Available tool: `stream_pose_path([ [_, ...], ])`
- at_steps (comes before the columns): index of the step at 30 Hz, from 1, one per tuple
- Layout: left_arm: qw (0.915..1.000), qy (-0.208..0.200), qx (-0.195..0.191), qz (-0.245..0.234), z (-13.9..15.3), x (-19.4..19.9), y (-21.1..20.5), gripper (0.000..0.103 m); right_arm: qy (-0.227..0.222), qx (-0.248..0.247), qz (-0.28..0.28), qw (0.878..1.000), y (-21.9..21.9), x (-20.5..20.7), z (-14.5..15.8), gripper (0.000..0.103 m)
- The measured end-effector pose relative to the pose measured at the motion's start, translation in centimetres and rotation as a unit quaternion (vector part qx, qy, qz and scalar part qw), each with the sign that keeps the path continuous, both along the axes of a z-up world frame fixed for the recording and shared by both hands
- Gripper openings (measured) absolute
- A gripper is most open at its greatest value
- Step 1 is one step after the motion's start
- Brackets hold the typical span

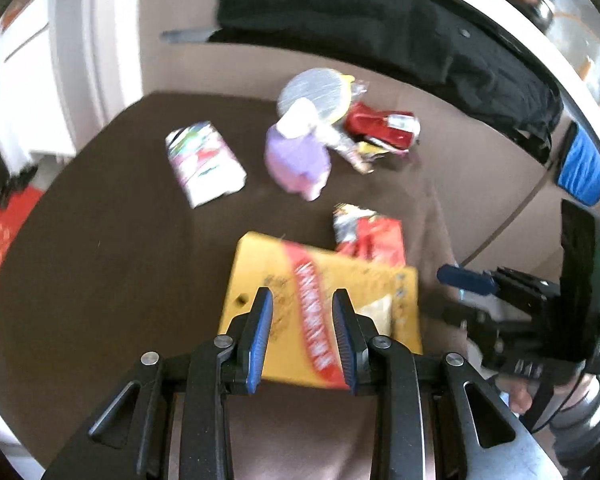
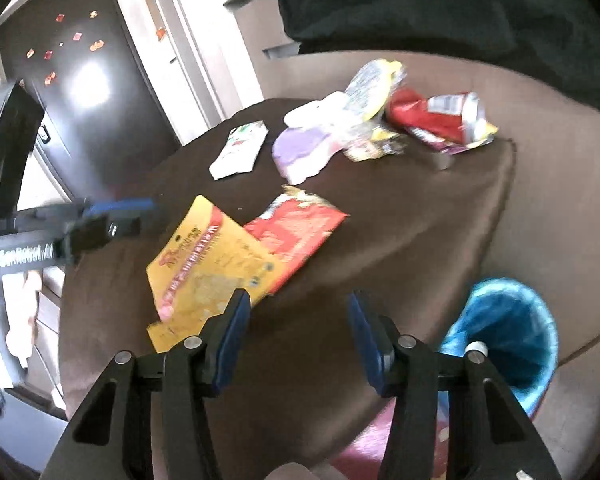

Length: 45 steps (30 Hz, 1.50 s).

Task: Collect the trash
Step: 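Grasp the red snack wrapper with the right tool while the left tool grasps the tissue pack, then carry wrapper and tissue pack to the bin and release both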

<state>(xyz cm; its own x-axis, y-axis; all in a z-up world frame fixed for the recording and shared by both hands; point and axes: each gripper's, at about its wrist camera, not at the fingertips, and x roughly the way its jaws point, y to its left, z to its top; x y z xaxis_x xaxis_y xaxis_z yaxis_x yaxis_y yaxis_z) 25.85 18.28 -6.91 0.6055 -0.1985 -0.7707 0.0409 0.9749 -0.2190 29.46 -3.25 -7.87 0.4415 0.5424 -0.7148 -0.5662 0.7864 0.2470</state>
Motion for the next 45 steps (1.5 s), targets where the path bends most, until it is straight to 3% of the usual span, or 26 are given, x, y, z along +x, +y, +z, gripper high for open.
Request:
stream_pose_path([
  [4, 0.9996, 0.008, -0.026, 0.012, -1.5, -0.6, 2.1, 0.032, 0.034, 0.021, -0.016, 0.999, 1.5, 2.2, -0.3, 0.049],
  [10, 0.9991, 0.006, -0.038, 0.017, -2.4, 0.0, 3.5, 0.032, 0.066, -0.006, -0.065, 0.996, 3.7, 5.7, -1.4, 0.048],
  [16, 0.9986, -0.006, -0.048, 0.021, -2.0, 1.6, 4.4, 0.032, 0.026, -0.015, -0.05, 0.998, 5.6, 6.2, -0.3, 0.023],
  [22, 0.9962, -0.028, -0.068, 0.047, -1.2, 5.4, 5.1, 0.033, -0.032, -0.011, -0.089, 0.995, 2.5, 6.8, 2.8, 0.021],
  [23, 0.9959, -0.03, -0.066, 0.054, -1.1, 6.0, 5.2, 0.035, -0.039, -0.01, -0.097, 0.994, 1.8, 6.9, 3.1, 0.021],
  [25, 0.9947, -0.034, -0.031, 0.092, -0.8, 8.8, 5.4, 0.059, -0.044, -0.011, -0.111, 0.993, 0.6, 7.3, 3.5, 0.021],
  [28, 0.9867, -0.059, 0.013, 0.151, -0.6, 11.9, 6.1, 0.061, -0.045, -0.011, -0.124, 0.991, -1.0, 7.4, 3.6, 0.021],
  [30, 0.9818, -0.064, 0.011, 0.179, -1.0, 13.7, 6.8, 0.061, -0.044, -0.013, -0.126, 0.991, -1.7, 7.3, 3.3, 0.021],
  [35, 0.9786, -0.009, -0.02, 0.204, -3.1, 17.6, 7.9, 0.061, -0.027, -0.015, -0.127, 0.991, -2.7, 7.1, 1.8, 0.021],
  [37, 0.979, 0.023, -0.005, 0.202, -4.1, 19.3, 7.4, 0.061, -0.02, -0.012, -0.128, 0.991, -3.2, 7.1, 1.1, 0.021],
  [45, 0.977, 0.06, 0.041, 0.201, -4.7, 22.0, 6.8, 0.06, -0.026, -0.013, -0.128, 0.991, -3.9, 6.7, 0.4, 0.022],
])
